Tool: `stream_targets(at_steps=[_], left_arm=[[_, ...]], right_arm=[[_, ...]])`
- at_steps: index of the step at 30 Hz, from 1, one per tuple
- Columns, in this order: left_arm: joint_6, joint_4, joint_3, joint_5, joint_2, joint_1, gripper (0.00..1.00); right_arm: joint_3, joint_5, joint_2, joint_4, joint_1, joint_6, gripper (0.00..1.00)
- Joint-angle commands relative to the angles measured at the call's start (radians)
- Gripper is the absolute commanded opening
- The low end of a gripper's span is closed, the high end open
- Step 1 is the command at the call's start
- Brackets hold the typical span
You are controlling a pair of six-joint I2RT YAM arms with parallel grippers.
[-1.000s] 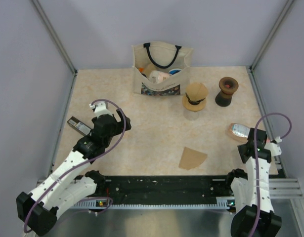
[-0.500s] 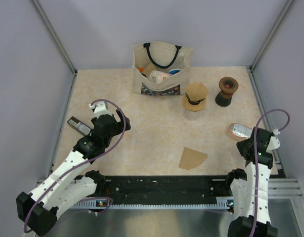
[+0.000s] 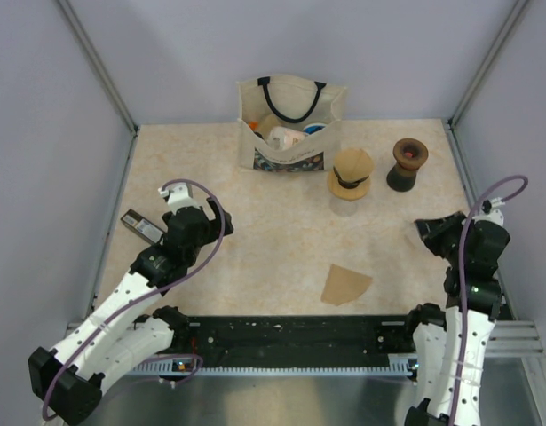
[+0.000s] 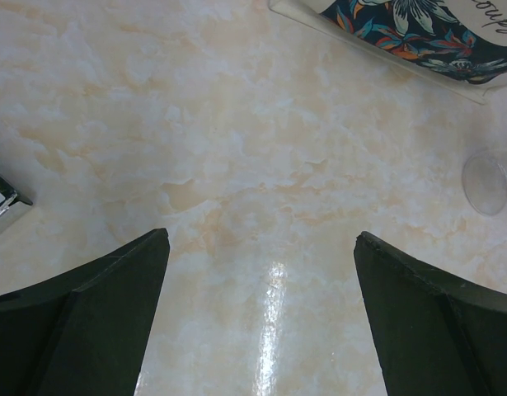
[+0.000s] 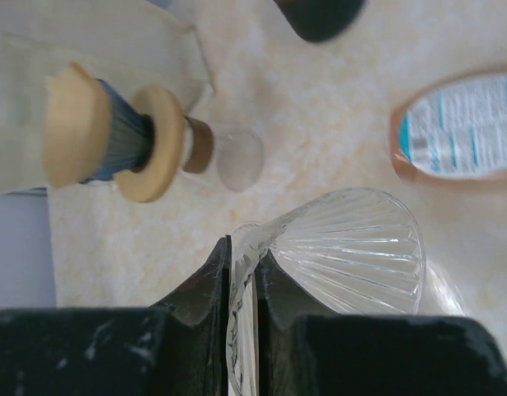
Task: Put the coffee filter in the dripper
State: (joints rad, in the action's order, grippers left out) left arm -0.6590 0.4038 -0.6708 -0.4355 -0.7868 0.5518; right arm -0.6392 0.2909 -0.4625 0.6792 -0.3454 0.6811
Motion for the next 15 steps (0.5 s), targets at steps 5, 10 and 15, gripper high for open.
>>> stream_targets(at_steps=[5, 10, 15], left_arm=[[0.002, -0.016, -0.036, -0.008, -0.011, -0.003, 0.99], [-0.004, -0.017, -0.056, 0.004, -0.031, -0.003, 0.99], [-0.004, 0.026, -0.092, -0.02, -0.045, -0.001, 0.99]], right_arm=[[-0.222, 0.219, -0.157, -0.415, -0.007, -0.247, 0.0], [-0.421, 0.185, -0.379, -0.516, 0.015, -0.371, 0.0], [-0.663, 0.119, -0.629, -0.439, 0.144, -0.609, 0.0]])
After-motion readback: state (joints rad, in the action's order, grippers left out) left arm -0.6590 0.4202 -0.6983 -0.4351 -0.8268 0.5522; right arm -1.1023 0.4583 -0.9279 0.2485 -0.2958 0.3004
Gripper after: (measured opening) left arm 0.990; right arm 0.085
